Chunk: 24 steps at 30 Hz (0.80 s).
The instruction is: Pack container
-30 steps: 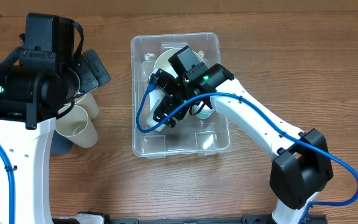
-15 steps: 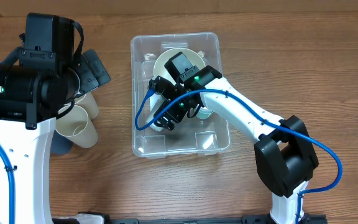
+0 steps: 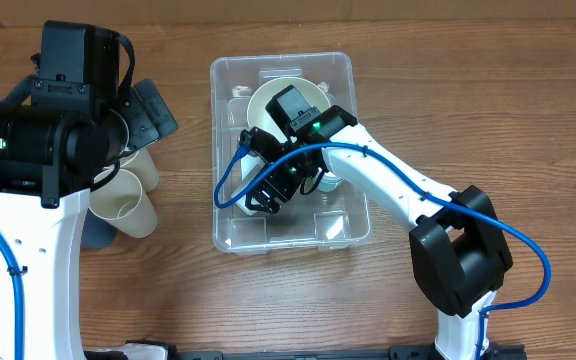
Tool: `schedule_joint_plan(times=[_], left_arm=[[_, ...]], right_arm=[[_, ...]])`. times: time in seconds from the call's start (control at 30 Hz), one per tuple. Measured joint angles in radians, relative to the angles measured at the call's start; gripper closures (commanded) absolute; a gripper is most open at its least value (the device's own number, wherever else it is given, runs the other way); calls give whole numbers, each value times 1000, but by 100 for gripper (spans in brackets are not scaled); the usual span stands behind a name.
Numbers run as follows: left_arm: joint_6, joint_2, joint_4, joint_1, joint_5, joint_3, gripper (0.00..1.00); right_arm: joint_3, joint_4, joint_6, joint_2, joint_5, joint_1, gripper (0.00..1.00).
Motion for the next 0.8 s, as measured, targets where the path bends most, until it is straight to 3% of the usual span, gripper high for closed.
schedule_joint_plan(times=[0.27,0.8], left_arm=[[0,0,0,0,0,0,0],[0,0,-8,0,0,0,0]], right_arm=[[0,-10,5,-44,-30,0,20],[0,-6,30,-62,64,0,13]])
